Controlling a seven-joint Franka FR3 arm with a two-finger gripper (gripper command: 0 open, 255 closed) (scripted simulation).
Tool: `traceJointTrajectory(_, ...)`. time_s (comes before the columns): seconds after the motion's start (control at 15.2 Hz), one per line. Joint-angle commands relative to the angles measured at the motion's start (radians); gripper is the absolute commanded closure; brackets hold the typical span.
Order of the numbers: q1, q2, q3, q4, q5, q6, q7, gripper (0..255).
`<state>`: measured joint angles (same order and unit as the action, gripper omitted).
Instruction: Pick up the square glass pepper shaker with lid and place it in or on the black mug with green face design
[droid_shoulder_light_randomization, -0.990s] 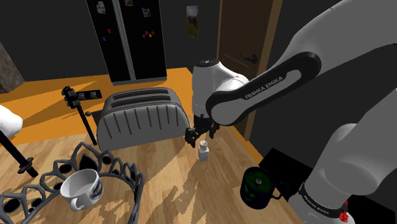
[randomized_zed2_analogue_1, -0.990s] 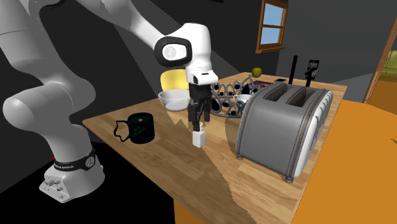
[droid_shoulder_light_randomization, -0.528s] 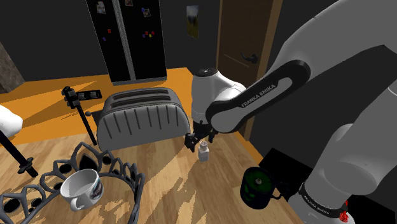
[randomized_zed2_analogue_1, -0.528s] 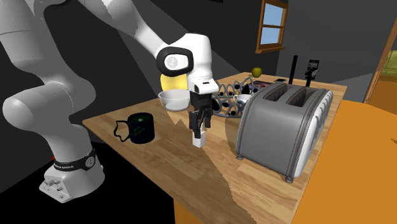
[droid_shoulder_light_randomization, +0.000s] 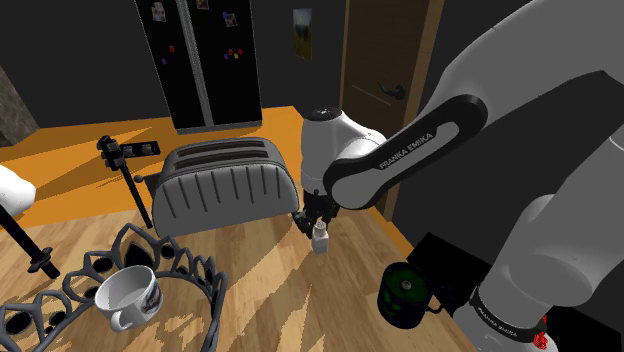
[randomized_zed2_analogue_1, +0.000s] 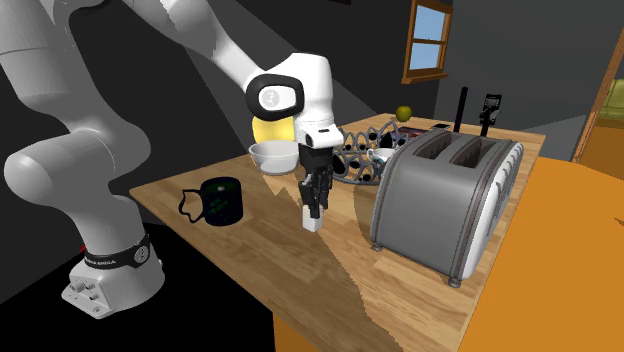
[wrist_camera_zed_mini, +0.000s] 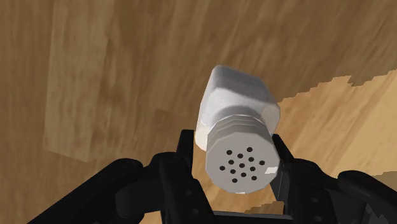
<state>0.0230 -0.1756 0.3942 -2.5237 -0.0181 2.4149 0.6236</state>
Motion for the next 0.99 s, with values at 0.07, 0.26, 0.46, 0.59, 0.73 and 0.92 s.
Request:
traceJointTrajectory(0.07,0.000,0.000,0.000,0.000,0.000,0.000,0.000,255)
traceJointTrajectory(0.26,0.000,0.000,0.000,0.000,0.000,0.000,0.000,255)
traceJointTrajectory(0.46,0.002,-0.010,-0.002,0.005,0.006,-0.015,-0.005,255)
traceJointTrajectory(0.59,0.005,-0.031,-0.006,0.016,0.016,-0.045,-0.015,255)
traceJointTrajectory(0.73,0.007,-0.050,-0.009,0.028,0.025,-0.075,-0.023,255)
traceJointTrajectory(0.92,0.011,-0.076,-0.015,0.048,0.036,-0.120,-0.034,255)
